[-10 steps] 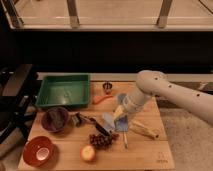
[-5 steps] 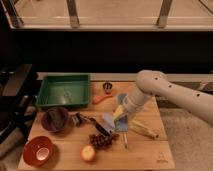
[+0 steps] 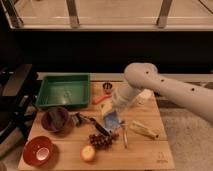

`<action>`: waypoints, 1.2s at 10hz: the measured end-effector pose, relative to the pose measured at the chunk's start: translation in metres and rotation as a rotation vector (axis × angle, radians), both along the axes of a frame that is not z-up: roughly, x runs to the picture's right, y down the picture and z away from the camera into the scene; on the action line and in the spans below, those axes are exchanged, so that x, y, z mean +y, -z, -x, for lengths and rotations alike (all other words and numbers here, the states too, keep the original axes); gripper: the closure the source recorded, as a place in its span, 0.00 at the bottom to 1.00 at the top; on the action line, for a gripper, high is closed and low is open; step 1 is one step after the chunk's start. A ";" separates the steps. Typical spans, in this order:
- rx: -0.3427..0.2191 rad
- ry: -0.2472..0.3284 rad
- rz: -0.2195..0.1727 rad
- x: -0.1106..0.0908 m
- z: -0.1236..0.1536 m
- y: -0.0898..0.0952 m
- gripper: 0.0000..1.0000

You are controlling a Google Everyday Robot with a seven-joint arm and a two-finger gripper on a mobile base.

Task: Place sponge in red bowl

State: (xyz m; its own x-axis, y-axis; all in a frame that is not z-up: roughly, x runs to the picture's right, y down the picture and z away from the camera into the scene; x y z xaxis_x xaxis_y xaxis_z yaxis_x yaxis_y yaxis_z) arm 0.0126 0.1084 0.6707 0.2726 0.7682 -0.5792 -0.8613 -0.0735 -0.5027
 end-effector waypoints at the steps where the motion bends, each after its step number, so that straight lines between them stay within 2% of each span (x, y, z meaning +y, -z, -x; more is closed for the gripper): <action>1: -0.026 0.014 -0.012 -0.003 0.014 0.005 1.00; 2: -0.093 0.049 -0.035 -0.008 0.048 0.016 1.00; 7: -0.098 0.051 -0.037 -0.009 0.049 0.017 1.00; 9: -0.113 0.073 -0.039 -0.008 0.053 0.016 1.00; 11: -0.163 0.118 -0.054 -0.009 0.075 0.012 1.00; 12: -0.201 0.142 -0.067 -0.009 0.098 0.010 1.00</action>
State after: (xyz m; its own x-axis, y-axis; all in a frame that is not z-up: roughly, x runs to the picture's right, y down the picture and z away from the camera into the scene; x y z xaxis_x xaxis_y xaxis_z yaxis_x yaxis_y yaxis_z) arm -0.0857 0.0991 0.6602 0.4852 0.7487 -0.4516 -0.7426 0.0803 -0.6649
